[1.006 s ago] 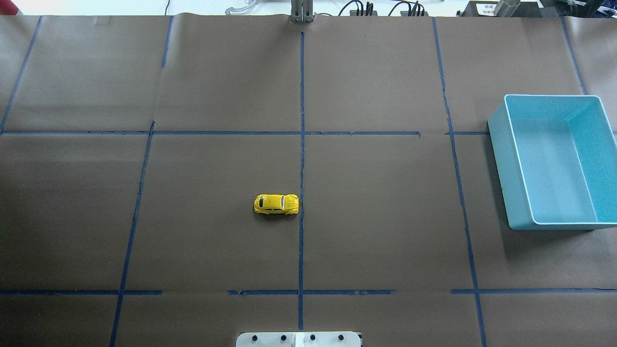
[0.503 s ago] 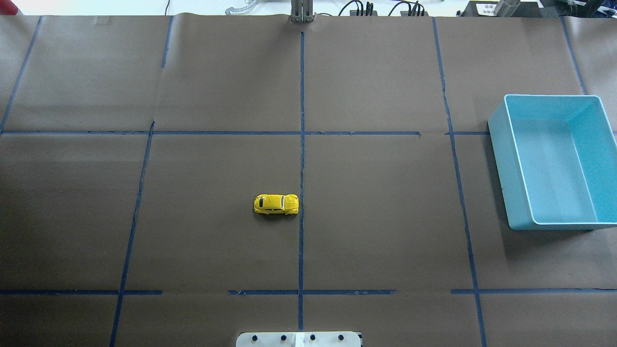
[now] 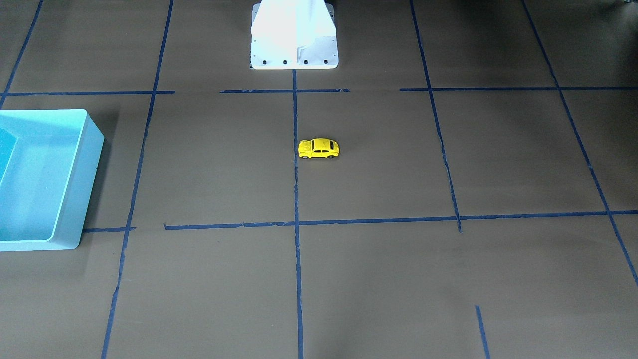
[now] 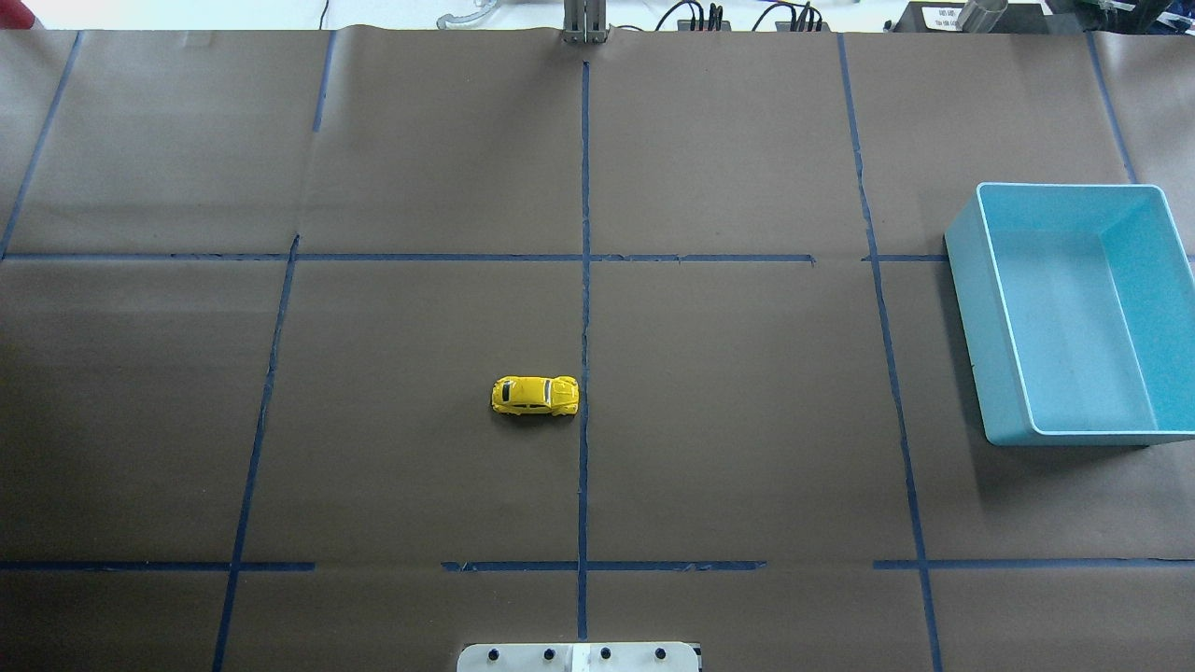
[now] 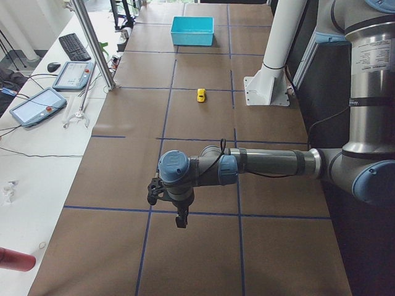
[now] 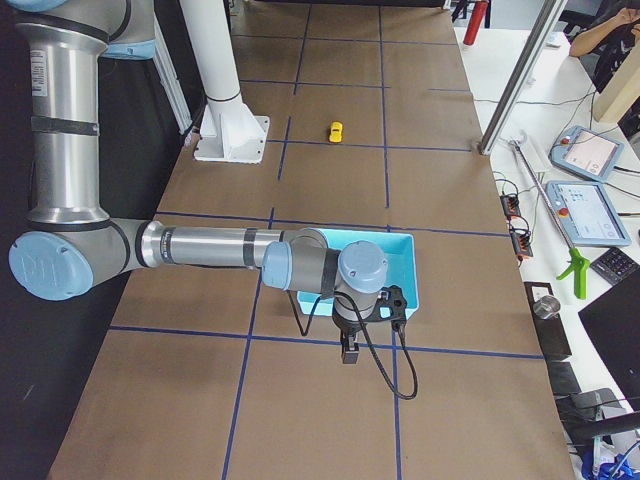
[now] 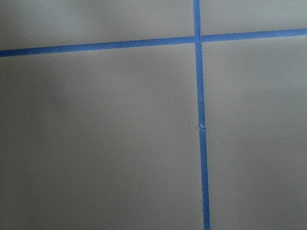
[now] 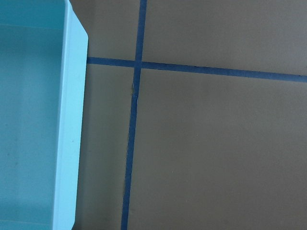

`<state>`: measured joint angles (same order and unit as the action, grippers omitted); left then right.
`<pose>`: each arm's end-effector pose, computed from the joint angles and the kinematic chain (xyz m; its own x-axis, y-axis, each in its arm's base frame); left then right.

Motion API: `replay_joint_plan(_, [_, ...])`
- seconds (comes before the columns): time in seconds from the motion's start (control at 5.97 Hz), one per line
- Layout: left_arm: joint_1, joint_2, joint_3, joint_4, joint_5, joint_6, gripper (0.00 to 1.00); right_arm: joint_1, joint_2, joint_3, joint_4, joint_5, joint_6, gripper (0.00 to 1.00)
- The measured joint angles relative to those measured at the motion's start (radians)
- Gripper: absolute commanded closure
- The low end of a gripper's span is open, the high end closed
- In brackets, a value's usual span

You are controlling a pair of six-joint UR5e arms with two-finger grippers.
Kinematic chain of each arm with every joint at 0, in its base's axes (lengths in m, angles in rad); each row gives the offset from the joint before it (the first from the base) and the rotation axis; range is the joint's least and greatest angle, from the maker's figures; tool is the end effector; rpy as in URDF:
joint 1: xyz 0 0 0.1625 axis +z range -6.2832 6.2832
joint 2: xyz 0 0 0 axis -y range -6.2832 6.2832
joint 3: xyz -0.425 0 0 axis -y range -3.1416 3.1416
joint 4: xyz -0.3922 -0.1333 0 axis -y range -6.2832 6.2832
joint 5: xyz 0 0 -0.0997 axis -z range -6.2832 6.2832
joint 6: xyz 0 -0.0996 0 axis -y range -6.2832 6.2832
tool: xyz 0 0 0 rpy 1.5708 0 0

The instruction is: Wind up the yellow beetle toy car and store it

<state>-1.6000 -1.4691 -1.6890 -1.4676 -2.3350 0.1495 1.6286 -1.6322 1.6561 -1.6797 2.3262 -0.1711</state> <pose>-0.0773 -0.4400 0.6591 0.7162 0.0683 -0.6946 -0.0785 0.9968 0.0171 0.0914 -0.4547 0.6580 0.7227 -0.0707 0.6876 0.0664 0.9973 0.0327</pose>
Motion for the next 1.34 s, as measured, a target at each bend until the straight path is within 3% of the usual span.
replay_joint_plan(0.34, [0.053, -0.064, -0.015, 0.047, 0.003, -0.003, 0.00, 0.023, -0.014, 0.021, 0.000, 0.022, -0.001, 0.00])
replay_joint_plan(0.84, [0.242, -0.337, -0.187, 0.411, 0.085, 0.000, 0.00, 0.026, -0.027, 0.025, -0.001, 0.028, -0.001, 0.00])
replay_joint_plan(1.34, [0.534, -0.587, -0.264, 0.456, 0.222, 0.030, 0.00, 0.027, -0.030, 0.026, 0.000, 0.027, 0.000, 0.00])
